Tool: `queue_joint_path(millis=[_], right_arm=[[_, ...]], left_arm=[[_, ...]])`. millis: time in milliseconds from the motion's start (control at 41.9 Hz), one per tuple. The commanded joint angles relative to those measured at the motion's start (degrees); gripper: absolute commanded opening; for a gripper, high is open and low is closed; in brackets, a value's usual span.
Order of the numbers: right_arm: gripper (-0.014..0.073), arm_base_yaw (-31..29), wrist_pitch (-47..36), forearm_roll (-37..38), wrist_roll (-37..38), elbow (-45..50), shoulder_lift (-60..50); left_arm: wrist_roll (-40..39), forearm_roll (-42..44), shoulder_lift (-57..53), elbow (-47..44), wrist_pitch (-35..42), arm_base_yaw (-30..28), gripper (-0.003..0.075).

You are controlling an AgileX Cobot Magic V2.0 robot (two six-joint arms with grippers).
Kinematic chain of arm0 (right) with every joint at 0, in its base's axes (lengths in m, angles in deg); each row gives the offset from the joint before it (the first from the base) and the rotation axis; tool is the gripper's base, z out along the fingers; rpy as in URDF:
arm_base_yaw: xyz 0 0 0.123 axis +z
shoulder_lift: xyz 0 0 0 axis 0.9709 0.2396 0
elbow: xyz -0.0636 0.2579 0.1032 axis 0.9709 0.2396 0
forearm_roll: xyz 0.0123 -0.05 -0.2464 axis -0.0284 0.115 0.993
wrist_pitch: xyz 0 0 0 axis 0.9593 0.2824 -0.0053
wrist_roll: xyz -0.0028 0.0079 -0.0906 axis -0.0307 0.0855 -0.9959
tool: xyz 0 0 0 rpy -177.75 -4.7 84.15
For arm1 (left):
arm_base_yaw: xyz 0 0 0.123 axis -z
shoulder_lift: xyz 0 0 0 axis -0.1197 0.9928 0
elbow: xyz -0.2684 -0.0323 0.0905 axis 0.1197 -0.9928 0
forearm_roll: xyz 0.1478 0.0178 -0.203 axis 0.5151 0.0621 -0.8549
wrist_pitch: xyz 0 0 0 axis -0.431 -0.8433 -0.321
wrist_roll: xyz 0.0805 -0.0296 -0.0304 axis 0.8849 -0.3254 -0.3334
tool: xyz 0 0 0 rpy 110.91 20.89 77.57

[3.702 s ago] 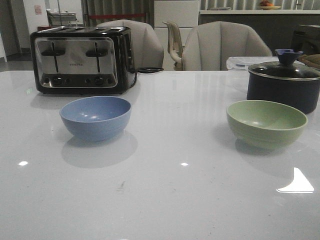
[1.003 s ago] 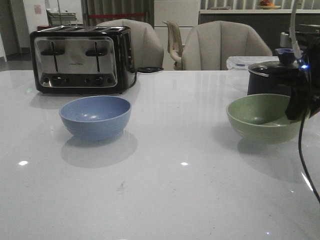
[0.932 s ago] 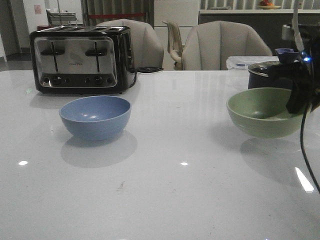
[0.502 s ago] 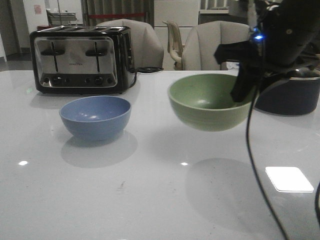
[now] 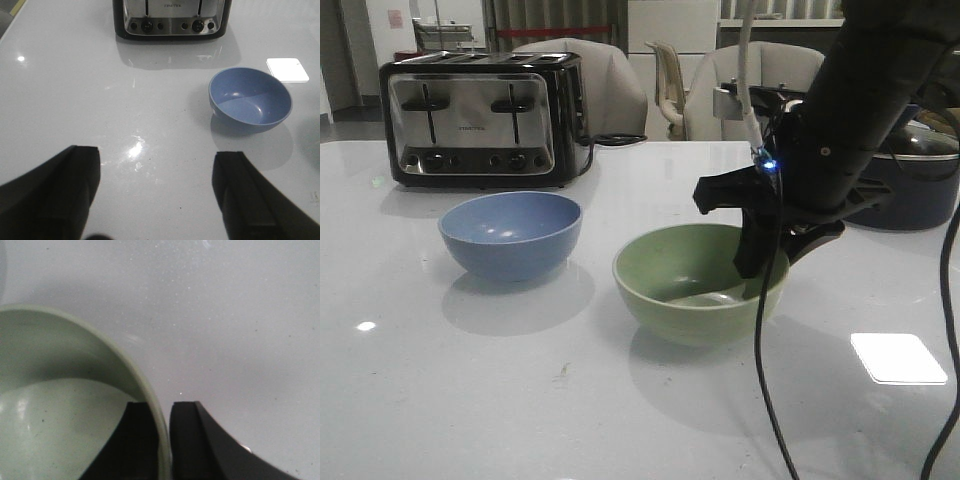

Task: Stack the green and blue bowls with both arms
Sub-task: 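Drag the green bowl toward the table center with the right gripper, then release the green bowl and withdraw the right gripper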

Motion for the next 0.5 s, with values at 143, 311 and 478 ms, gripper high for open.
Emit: queue_joint_path(millis=[143, 311, 478], right_arm=[[0.0421, -0.1, -2.6, -0.4, -0.4, -1.7, -3.5], [0.0421, -0.1, -0.5, -0.2, -0.6, -1.5, -9.6], [0.0421, 0.4, 4.0, 0.1, -4.7, -0.2, -18.9]], left_arm=[[-0.4, -0.5, 0.3, 1.8, 4.5, 0.1, 0.0533], [-0.2, -0.5, 0.3, 1.8, 4.5, 0.1, 0.0533], [1.3, -0.4, 0.7, 2.1, 4.6, 0.1, 0.0533]])
